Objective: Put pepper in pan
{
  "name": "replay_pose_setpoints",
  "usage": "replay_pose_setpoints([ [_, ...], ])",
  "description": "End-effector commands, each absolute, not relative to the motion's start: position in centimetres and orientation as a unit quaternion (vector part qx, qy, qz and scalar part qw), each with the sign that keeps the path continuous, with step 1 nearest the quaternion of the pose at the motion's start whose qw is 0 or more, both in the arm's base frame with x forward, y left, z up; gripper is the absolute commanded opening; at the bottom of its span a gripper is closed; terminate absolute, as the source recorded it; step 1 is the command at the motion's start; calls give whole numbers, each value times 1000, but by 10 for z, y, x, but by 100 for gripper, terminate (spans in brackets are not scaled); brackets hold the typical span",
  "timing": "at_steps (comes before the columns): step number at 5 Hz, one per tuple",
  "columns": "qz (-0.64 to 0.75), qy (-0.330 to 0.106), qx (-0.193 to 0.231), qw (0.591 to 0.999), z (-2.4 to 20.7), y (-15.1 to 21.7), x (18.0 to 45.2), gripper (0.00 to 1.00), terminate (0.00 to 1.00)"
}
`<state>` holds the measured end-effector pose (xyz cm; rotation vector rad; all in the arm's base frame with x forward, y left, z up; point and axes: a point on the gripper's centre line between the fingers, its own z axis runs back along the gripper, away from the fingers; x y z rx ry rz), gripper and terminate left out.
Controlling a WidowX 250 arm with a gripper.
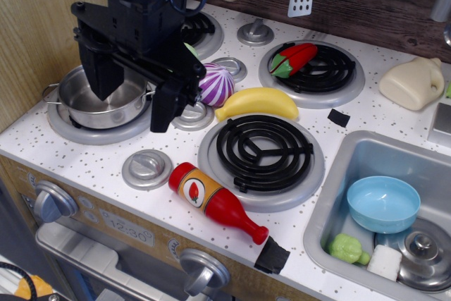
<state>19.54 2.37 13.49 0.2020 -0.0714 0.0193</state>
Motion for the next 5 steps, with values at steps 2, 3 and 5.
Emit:
replay_pose_setpoints([
  [2,-20,-77,108,991,138,22,222,100,0],
  [3,-39,-101,118,987,146,16,257,100,0],
  [5,-48,-146,114,982,139,6,337,100,0],
])
